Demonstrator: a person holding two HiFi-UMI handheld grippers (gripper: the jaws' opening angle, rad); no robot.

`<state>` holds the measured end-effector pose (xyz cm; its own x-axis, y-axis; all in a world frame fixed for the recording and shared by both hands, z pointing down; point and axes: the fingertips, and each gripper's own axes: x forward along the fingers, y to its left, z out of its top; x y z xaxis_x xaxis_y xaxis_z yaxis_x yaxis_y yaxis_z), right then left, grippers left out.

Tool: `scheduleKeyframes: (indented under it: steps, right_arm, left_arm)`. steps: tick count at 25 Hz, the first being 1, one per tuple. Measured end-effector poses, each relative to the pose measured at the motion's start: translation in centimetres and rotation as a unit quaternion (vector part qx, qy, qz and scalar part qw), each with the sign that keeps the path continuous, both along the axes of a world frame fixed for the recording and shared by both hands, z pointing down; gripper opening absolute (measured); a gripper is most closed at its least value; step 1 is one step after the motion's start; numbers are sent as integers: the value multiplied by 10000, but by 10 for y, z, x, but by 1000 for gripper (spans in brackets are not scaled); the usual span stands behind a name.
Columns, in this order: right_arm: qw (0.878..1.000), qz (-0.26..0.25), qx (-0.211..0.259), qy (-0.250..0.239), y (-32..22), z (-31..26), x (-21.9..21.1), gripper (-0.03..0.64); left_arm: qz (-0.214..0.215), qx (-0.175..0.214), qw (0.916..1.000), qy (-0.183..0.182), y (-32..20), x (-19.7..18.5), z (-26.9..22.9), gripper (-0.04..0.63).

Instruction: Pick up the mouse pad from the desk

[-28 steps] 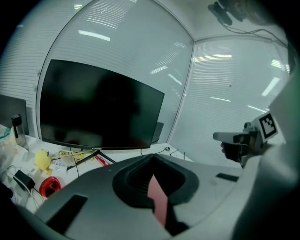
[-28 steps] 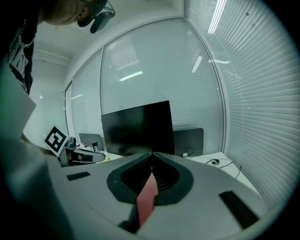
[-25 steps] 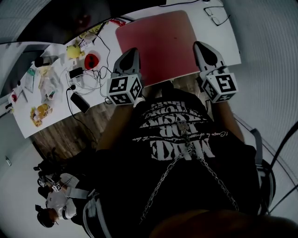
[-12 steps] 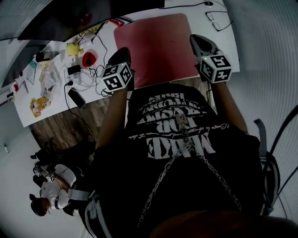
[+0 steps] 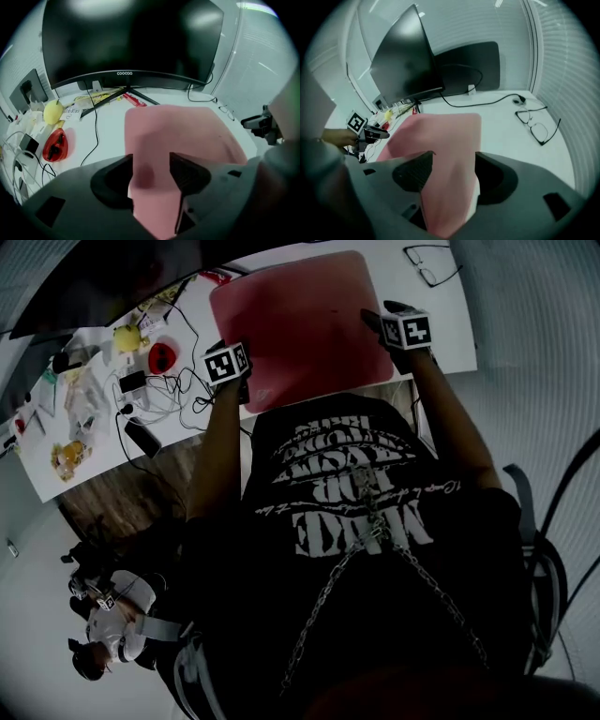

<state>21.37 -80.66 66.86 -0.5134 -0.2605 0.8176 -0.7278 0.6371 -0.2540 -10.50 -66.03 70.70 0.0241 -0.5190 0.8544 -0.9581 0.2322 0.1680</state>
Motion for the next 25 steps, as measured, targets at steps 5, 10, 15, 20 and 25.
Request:
scheduleKeyframes:
  steps: [5,10,15,20,25]
  right_arm:
    - [9969,-290,-135,718,-15,45,7,282]
    - [9917,-256,-178,1245,-7,72,18,290]
    - [9891,-440,-330,1367,6,76,1,251]
    - [9908,-781,-372,1037,12,72,-22,159]
    - [9952,-495,-215,811,15,60,-13,54]
  left_arm:
    - [-128,-806,9966,55,9,-12,38,259]
    - [-162,-756,9968,206,11,-10,43,279]
    - [2,-1016,9947,184,7,-8,44,256]
    - [360,-1138,9928,57,-4,9,46,93]
    - [565,-917,9942,-34,-1,20,48,31]
